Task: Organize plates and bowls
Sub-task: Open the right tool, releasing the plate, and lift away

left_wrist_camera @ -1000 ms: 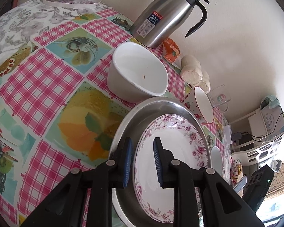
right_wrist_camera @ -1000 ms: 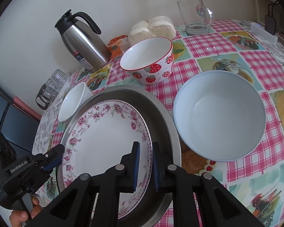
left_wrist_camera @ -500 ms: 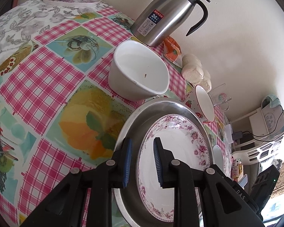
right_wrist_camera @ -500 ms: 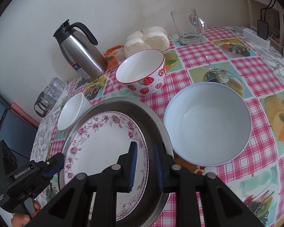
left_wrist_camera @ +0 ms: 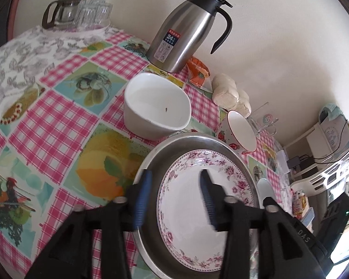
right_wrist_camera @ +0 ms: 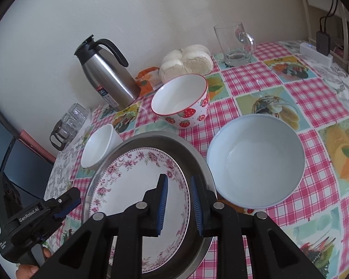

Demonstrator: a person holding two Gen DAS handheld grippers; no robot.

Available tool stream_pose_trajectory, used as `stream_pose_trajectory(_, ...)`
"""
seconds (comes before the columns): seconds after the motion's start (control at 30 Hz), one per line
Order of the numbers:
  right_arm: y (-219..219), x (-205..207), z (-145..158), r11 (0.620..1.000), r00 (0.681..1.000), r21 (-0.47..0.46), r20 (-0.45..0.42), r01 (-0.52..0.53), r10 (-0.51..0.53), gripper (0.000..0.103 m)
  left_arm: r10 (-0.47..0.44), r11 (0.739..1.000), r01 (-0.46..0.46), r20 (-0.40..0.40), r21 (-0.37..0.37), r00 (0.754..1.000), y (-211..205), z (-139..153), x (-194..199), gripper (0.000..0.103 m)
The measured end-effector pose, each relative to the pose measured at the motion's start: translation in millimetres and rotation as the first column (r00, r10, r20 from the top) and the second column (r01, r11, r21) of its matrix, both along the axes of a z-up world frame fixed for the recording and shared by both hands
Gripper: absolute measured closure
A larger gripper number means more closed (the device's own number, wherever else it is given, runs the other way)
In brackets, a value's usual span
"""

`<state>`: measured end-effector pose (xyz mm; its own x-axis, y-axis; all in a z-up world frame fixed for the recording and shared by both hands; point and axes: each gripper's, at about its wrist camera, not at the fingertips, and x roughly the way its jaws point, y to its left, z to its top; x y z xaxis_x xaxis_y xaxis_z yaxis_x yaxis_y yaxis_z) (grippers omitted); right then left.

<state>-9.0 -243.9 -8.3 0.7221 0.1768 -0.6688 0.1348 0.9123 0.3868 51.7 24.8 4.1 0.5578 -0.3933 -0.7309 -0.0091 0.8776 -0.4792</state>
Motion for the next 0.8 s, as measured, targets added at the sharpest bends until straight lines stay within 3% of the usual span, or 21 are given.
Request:
stream_pose_trajectory(0.07,4.0,-1.2,2.7,0.999,1.000,-0.034,0.010,-0.002,0.003,0.050,-0.009,0.999,0.009,-0.001,0.037,1.000,-3.9,1.9,-0.5,0.043)
stream_pose_trajectory(0.13,7.4,-0.9,4.6,0.998,1.000,-0.062,0.016,-0.013,0.014,0.048,-0.023,0.997,0.023,-0.010,0.067,1.000,-7.3,2.1,0.6,0.042)
stream_pose_trajectory(0.27,13.5,-0.8,4.4,0.993,0.999,-0.116,0.019,-0.025,0.027,0.033,-0.033,0.991,0.035,-0.015,0.126,0.999,-13.1,1.6,-0.4,0.028)
stream_pose_trajectory(0.4,13.2,0.3,1.8,0.990,1.000,-0.141,0.015,-0.020,0.023,0.026,-0.034,0.985,0.036,-0.014,0.171,0.999,-16.1,0.9,-0.9,0.016)
stream_pose_trajectory(0.53,9.7,1.2,-0.8,0.990,1.000,-0.143,0.008,-0.009,0.011,0.024,-0.030,0.977,0.029,0.002,0.211,1.000,-17.7,1.3,-0.6,0.014)
stream_pose_trajectory(0.67,7.9,0.3,-0.2,0.990,1.000,-0.141,0.016,0.002,0.001,0.014,-0.027,0.971,0.021,0.023,0.240,0.999,-18.6,3.0,-1.5,0.006)
stream_pose_trajectory(0.73,8.0,-0.1,0.4,0.990,1.000,-0.141,0.020,0.001,0.002,0.013,-0.026,0.968,0.015,0.040,0.252,0.999,-18.9,4.5,-2.0,0.006)
stream_pose_trajectory(0.8,8.5,0.1,0.3,0.989,1.000,-0.147,0.019,0.003,0.000,0.004,-0.023,0.964,0.007,0.057,0.267,0.998,-19.2,6.1,-3.0,0.006)
